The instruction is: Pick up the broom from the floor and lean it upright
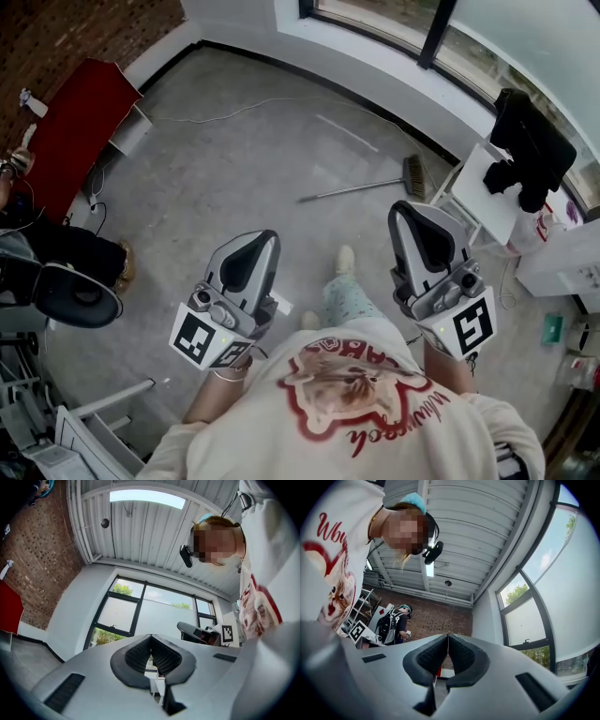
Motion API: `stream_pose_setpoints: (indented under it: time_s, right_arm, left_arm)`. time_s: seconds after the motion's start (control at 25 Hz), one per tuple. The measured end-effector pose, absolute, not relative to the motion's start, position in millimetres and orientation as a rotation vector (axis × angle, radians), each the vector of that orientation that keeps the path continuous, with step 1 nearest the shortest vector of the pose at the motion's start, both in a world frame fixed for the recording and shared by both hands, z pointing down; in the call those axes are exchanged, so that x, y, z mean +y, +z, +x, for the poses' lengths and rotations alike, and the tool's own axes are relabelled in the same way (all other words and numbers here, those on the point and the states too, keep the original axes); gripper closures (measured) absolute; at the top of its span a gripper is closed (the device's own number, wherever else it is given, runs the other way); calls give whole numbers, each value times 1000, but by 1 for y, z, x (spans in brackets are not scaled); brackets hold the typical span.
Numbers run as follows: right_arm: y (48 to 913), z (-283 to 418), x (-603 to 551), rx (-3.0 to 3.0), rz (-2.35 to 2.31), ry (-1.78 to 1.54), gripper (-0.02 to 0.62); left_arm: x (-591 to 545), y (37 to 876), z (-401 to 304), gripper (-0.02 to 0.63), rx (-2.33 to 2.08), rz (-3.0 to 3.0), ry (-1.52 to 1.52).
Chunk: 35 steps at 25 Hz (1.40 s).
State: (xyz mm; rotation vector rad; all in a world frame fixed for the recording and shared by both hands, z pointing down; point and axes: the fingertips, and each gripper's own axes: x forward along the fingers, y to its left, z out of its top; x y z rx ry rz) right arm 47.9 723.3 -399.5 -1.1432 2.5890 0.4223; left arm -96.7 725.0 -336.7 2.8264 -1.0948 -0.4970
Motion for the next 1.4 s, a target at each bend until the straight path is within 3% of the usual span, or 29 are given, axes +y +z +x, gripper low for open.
stream_pose_setpoints:
  time_s: [0.52,1.0,1.4]
  right_arm:
    - [-390,64,580,2579,-1094,423,571]
    - [-417,136,371,2553,-1067,490,571]
    - [-394,175,281,2564,-1028,382,571]
  left_arm:
    - [584,-328,-83,589,-1192,2818,-481]
    - [374,-357,-13,589,-1217,2856,-496]
    - [294,-343,21,589,-1244,2813,-437]
